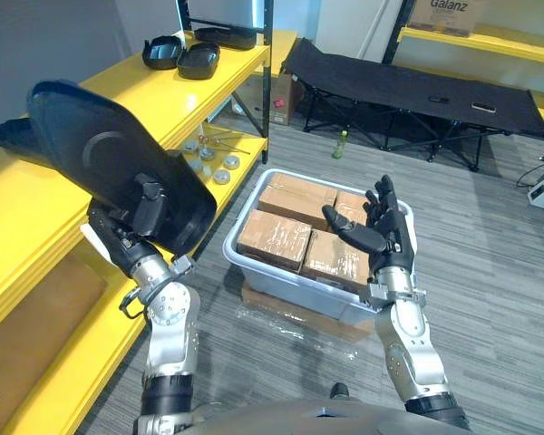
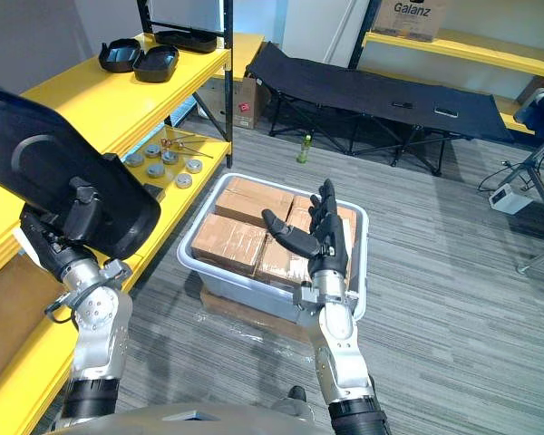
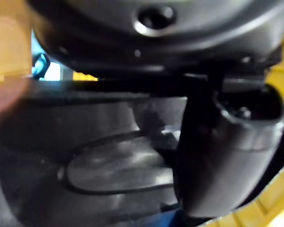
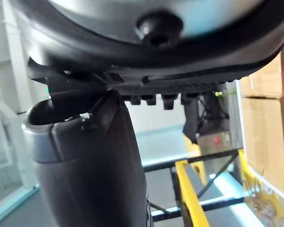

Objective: Walk over and take three plastic housings, then place them on the shelf

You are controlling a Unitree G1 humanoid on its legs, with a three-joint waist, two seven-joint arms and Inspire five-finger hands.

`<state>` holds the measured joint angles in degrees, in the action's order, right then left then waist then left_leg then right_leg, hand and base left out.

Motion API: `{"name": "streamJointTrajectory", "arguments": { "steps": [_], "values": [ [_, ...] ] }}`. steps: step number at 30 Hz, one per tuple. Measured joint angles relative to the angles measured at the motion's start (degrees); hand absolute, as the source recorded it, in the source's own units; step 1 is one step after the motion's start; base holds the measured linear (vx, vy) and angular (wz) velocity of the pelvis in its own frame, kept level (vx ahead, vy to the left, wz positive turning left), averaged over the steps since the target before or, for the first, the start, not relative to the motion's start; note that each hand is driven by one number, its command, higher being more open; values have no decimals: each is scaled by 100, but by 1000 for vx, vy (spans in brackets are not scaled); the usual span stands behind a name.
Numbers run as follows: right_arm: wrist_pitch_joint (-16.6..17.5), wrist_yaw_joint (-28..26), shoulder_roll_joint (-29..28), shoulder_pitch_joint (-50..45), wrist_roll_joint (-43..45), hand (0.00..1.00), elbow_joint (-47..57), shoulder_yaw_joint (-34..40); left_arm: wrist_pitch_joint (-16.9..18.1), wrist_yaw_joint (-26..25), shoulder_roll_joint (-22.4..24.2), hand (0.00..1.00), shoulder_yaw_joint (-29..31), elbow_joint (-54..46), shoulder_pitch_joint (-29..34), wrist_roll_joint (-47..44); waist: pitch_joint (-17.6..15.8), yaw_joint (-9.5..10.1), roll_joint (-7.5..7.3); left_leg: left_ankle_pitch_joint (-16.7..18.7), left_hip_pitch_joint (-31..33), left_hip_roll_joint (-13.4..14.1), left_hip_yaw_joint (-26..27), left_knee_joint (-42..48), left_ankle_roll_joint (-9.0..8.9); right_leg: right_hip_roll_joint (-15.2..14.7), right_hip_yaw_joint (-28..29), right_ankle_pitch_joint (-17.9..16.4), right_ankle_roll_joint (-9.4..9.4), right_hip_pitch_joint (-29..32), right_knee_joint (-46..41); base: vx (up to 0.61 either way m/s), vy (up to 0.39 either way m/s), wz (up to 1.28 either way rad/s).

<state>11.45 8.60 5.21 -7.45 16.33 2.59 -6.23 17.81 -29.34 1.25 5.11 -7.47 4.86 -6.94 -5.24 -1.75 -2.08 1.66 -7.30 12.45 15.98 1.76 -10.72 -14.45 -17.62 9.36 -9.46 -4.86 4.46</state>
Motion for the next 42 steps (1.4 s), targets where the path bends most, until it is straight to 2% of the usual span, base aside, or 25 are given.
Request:
{"name": "streamJointTrajectory", "arguments": {
  "steps": [1, 2, 4, 9, 14, 19, 21, 25, 30, 32, 34, 38, 40, 42],
  "values": [
    [43, -43, -27, -100, -26, 100, 0, 27, 136, 513, -2, 0, -22, -315, 253, -255, -2, -5, 29, 5, 9, 0, -6, 0, -5, -1, -37, 0, 0, 2, 1, 0, 0, 0],
    [43, -66, -30, -135, -25, 100, 0, 44, 197, 757, -7, 0, -24, -454, 366, -354, -1, -3, 49, 7, 16, 0, -11, 1, -5, -1, -52, -1, 0, 2, 1, 13, 12, 5],
    [50, -149, -25, -186, -16, 100, -2, 121, 368, 1521, -117, 0, -7, -1003, 753, -610, -9, 20, 180, 10, 75, 0, -71, 17, -2, -2, -129, -2, 1, 0, 1, 3, 11, 11],
    [140, -440, 242, -183, -21, 100, -17, 119, 502, 2392, -248, 0, 99, -1369, 1095, -936, -26, 191, 385, 12, 126, 0, -188, 17, 37, -2, -283, -27, -4, -59, 1, -19, 6, 12],
    [188, -726, 409, 59, -37, 100, -283, -118, 501, 2818, -351, 0, 283, -1531, 1405, -1310, -24, 362, 439, 2, 304, -2, -471, 18, 121, 0, -579, -50, 13, -97, 4, -25, 5, 26],
    [180, -601, 436, 467, -48, 100, -544, -358, 501, 2959, -345, 0, 608, -1839, 1654, -1588, -27, 684, 431, -88, 509, -23, -896, 1, 121, 4, -999, -103, 21, -219, 4, -2, 5, 42],
    [180, -577, 435, 691, -50, 100, -573, -468, 508, 3091, -330, 0, 837, -2005, 1751, -1833, -23, 891, 412, -132, 586, -40, -1045, 0, 80, 5, -1143, -117, 9, -236, 4, 3, 11, 33],
    [187, -597, 387, 995, -17, 100, -743, -661, 570, 3262, -307, 0, 970, -2023, 1972, -1986, -17, 1093, 381, -144, 601, -94, -1246, 58, 58, -18, -1349, -171, -18, -402, 2, 20, 19, 26],
    [174, -901, 340, 1061, -14, 100, -1012, -1058, 569, 3323, -123, 0, 878, -2022, 2185, -1944, -34, 1111, 393, -124, 968, -144, -1571, 407, 82, -16, -1782, -217, -30, -580, 0, 2, 10, 42],
    [174, -903, 345, 1059, -35, 100, -1154, -1078, 570, 3527, -127, 0, 858, -2021, 2141, -1964, -42, 1091, 406, -286, 1138, -200, -1580, 380, 177, -38, -2118, -280, -19, -659, -1, -38, -2, 90],
    [175, -800, 359, 1061, -46, 100, -1264, -1042, 592, 3844, -128, 0, 809, -2021, 2077, -2072, -128, 1132, 490, -515, 1201, -233, -1576, 166, 253, -53, -2515, -411, -57, -777, -104, -75, -3, 91],
    [178, -802, 354, 1059, -457, 100, -1314, -1023, 737, 4125, -137, 0, 832, -2021, 2069, -2364, -186, 1228, 563, -608, 1189, -288, -1656, -15, 333, -152, -2738, -606, -133, -814, -366, -43, 12, 41],
    [180, -793, 344, 1047, -468, 100, -1305, -1002, 751, 4349, -194, 0, 831, -2021, 2006, -2576, -209, 1219, 524, -623, 1197, -355, -1673, -25, 352, -290, -2696, -798, -139, -789, -669, 3, 38, 31],
    [180, -660, 276, 892, -550, 100, -1167, -855, 751, 4592, -323, 0, 818, -2016, 1901, -2673, -202, 1066, 428, -691, 1316, -513, -1894, -70, 438, -346, -2040, -1303, -88, -496, -1188, -29, 13, 59]
  ]
}}
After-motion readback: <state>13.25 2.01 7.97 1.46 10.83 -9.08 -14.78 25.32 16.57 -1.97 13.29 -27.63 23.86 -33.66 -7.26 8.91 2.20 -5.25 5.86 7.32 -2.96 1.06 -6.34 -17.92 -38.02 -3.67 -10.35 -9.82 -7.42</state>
